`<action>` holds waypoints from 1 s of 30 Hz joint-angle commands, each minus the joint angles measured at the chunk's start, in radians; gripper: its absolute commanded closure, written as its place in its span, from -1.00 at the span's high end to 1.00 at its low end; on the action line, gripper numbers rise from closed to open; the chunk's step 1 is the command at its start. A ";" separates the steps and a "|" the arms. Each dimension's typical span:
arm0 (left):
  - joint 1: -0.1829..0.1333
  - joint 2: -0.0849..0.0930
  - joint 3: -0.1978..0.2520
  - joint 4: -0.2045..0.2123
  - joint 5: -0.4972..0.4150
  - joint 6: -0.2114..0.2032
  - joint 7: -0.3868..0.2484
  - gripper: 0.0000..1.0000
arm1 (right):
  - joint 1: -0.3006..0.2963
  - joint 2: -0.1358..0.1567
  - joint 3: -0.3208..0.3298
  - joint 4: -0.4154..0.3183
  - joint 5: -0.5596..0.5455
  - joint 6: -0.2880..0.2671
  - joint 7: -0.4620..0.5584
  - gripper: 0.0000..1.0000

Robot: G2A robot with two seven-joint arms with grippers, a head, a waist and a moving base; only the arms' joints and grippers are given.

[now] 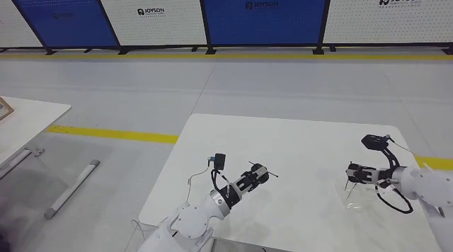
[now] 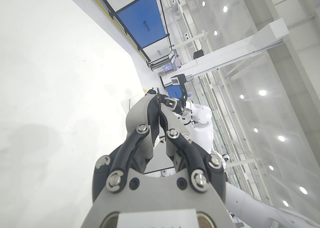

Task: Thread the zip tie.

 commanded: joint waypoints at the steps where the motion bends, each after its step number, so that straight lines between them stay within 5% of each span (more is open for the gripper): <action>1: 0.000 0.000 0.000 0.000 0.000 0.000 0.000 -1.00 | -0.039 0.004 0.028 -0.028 0.018 -0.023 -0.051 -1.00; 14: 0.000 0.000 0.000 0.000 0.000 0.000 0.000 -1.00 | -0.068 0.006 0.046 -0.042 0.042 -0.036 -0.079 -1.00; 20: 0.000 0.000 0.000 0.000 0.000 0.000 0.000 -1.00 | -0.176 0.009 0.098 -0.088 0.007 -0.117 -0.336 -1.00; 30: 0.000 0.000 0.000 0.000 0.000 0.000 0.000 -1.00 | -0.305 0.012 0.153 -0.157 -0.056 -0.188 -0.536 -1.00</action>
